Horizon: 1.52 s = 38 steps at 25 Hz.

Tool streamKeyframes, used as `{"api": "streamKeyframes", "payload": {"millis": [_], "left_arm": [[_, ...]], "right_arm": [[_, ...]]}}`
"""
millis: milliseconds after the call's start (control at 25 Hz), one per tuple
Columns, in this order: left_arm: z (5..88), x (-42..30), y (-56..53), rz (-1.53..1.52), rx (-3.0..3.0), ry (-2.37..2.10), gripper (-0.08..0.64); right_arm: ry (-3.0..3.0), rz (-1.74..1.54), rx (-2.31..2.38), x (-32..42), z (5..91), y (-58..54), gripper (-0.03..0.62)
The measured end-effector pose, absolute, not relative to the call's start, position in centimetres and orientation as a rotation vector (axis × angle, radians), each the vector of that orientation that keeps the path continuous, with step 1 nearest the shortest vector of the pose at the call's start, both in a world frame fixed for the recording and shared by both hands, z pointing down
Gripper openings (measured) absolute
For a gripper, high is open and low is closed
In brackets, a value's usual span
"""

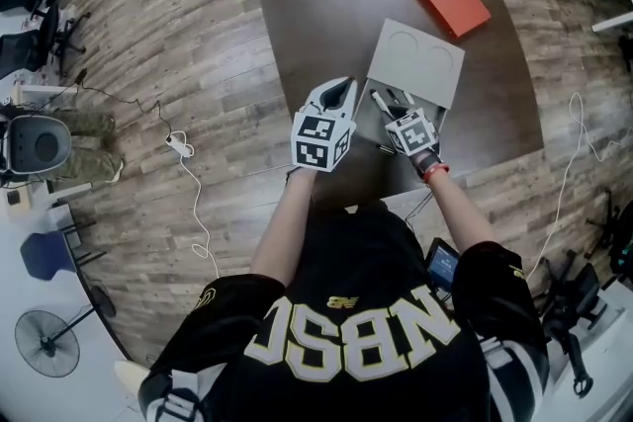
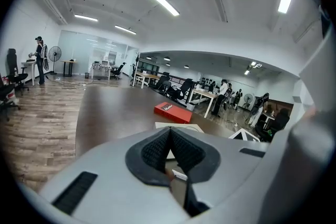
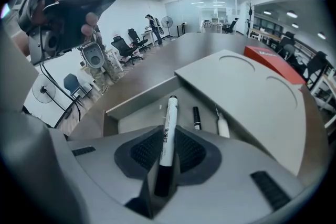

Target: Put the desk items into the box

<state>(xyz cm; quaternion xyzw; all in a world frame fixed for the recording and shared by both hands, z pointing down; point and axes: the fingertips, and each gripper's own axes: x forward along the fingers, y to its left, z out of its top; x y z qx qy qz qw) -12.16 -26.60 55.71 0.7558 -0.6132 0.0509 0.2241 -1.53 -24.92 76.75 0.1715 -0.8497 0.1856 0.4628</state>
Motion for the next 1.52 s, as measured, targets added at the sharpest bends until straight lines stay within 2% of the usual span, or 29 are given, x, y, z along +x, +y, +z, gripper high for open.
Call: {"api": "streamKeyframes", "payload": {"millis": [240, 480, 800, 1520], "left_arm": [[56.2, -12.1, -26.5, 0.15, 2.088, -1.683, 0.015], [56.3, -12.5, -26.3, 0.153, 2.092, -1.677, 0.015], [55.8, -12.0, -26.8, 0.153, 2.133, -1.654, 0.015], [48.2, -9.4, -31.1, 0.09, 2.371, -1.575, 0.015]], "right_arm": [[-2.095, 0.47, 0.441, -1.7, 76.9, -25.1, 0.08], [-2.1, 0.489, 0.445, -2.0, 75.9, -24.8, 0.118], [-2.154, 0.526, 0.535, -1.2, 73.6, -25.7, 0.12], [-2.393, 0.543, 1.204, 6.4, 56.4, -32.2, 0.068]]}}
